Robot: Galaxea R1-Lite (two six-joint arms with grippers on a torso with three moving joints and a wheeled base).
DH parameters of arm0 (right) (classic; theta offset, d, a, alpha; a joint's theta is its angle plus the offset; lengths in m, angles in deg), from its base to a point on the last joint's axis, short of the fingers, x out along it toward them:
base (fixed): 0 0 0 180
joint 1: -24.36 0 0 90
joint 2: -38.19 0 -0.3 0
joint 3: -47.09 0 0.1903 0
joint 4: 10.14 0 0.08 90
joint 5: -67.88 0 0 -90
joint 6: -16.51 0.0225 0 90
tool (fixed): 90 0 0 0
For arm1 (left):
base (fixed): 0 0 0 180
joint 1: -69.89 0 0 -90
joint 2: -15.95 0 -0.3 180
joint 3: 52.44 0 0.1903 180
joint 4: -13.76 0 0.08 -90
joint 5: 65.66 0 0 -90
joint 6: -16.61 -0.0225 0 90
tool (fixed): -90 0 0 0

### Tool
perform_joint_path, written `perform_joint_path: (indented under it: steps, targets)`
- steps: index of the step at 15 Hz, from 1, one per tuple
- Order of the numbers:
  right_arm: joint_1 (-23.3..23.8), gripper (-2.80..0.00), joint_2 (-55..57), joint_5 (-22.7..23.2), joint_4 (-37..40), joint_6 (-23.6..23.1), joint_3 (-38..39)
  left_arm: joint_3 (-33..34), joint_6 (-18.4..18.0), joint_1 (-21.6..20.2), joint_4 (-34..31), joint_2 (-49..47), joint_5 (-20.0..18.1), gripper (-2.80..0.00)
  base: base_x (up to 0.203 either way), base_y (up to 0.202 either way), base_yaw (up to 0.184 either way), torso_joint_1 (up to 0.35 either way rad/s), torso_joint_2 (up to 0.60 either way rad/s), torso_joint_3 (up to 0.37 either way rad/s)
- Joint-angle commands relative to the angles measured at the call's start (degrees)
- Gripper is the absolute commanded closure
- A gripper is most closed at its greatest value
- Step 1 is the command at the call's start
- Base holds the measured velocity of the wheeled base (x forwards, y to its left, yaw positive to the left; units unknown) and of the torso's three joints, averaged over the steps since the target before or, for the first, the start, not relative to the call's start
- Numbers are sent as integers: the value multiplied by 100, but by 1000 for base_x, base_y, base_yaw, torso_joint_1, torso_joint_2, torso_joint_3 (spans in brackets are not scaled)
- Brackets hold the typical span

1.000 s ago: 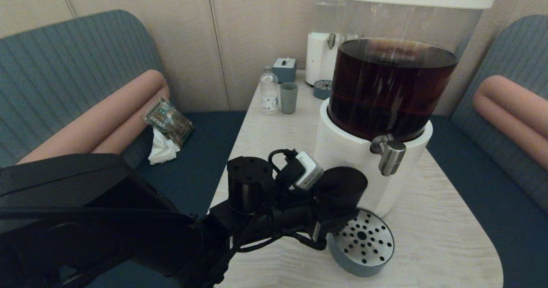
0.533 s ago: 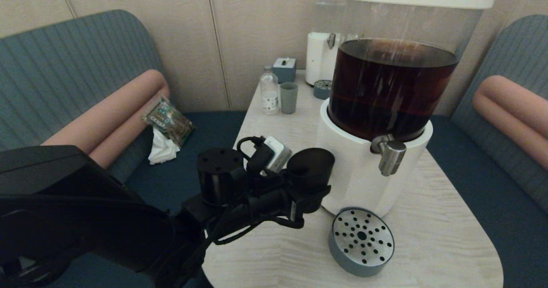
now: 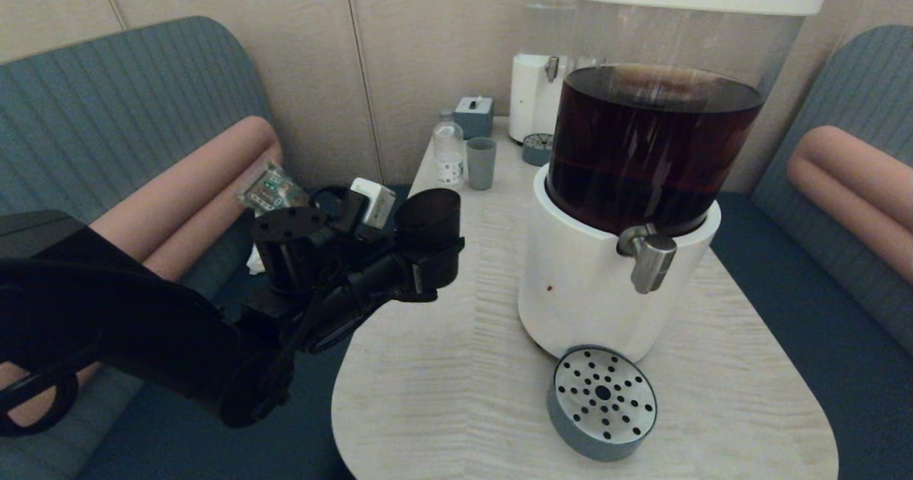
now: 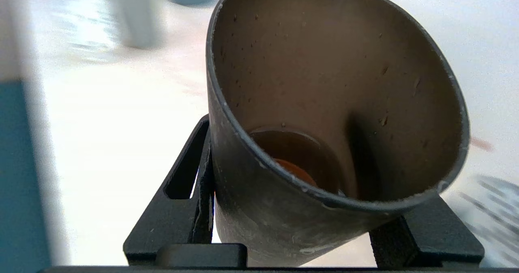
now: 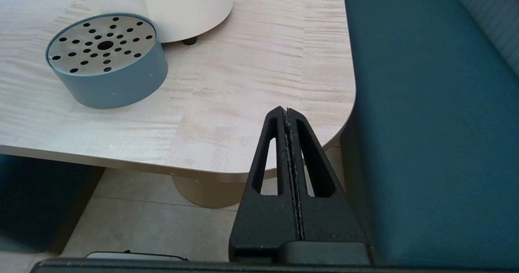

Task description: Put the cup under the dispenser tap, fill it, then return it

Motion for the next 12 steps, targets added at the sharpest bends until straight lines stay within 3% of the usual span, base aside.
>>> perform_joint_path:
  steps: [1,6,12]
  targets:
    - [0,0,6,2,2,3,-1,-461,6,-333,31,-367,-5,0,0,0,0,0,0,0]
    - [0,0,2,2,2,3,-1,-1441,11,-531,77,-1355,7,0,0,0,0,0,0,0]
    - [0,0,4,2,2,3,-1,-1936,6,-541,424,-2297,272,0,0,0,0,0,0,0]
